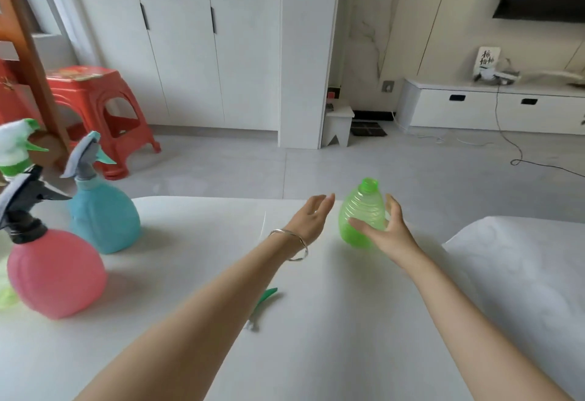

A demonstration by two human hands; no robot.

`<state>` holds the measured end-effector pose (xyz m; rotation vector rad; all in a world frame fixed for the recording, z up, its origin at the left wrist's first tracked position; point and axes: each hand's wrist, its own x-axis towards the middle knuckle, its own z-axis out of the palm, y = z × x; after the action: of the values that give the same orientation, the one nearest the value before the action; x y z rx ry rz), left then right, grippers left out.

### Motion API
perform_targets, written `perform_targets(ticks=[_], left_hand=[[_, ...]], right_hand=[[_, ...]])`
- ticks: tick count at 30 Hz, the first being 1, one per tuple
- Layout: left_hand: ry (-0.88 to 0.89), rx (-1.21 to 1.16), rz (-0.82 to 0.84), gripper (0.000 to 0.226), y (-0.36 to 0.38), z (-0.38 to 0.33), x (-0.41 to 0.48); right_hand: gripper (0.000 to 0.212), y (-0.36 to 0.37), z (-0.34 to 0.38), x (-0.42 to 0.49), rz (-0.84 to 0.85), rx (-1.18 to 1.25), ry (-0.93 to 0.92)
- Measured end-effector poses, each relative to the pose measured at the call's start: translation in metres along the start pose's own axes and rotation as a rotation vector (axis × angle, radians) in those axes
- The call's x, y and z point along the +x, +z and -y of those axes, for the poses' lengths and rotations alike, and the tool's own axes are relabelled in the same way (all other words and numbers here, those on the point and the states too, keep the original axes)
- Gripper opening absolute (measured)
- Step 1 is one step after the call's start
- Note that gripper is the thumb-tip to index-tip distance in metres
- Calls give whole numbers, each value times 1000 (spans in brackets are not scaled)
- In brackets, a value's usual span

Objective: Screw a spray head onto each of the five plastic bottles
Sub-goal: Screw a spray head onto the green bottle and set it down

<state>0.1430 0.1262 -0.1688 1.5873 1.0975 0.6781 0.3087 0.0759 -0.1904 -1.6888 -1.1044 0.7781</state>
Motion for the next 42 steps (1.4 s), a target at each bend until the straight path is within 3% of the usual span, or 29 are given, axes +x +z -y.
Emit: perform_targets(ticks=[6,11,14,17,22,26,28,34,42], left_hand=[[-127,-137,68,59,28,11,7],[34,-124,-25,50,18,2,-10],[170,-83,-91,48,-12,-11,-28],[260,34,-99,63,-47,-15,-54],[213,8,-196,66,-106,-3,-103],[147,-30,-304,66,-158,24,-151],[103,-4,-331,71,-179,41,-173],[14,84,-353,76,-203,80,-201],[38,85,-365,90,-203,75,-198]], right_hand=[[84,4,-5,2,6,127,42],[63,11,22,-8,0,202,28],[58,17,47,-25,119,313,39],[59,31,73,-48,260,386,61],[73,60,96,-86,502,435,118],[38,78,88,-107,529,223,34],[31,88,78,-112,504,109,-9],[51,124,56,-122,526,-199,-124],[58,157,36,-127,439,-412,-235]])
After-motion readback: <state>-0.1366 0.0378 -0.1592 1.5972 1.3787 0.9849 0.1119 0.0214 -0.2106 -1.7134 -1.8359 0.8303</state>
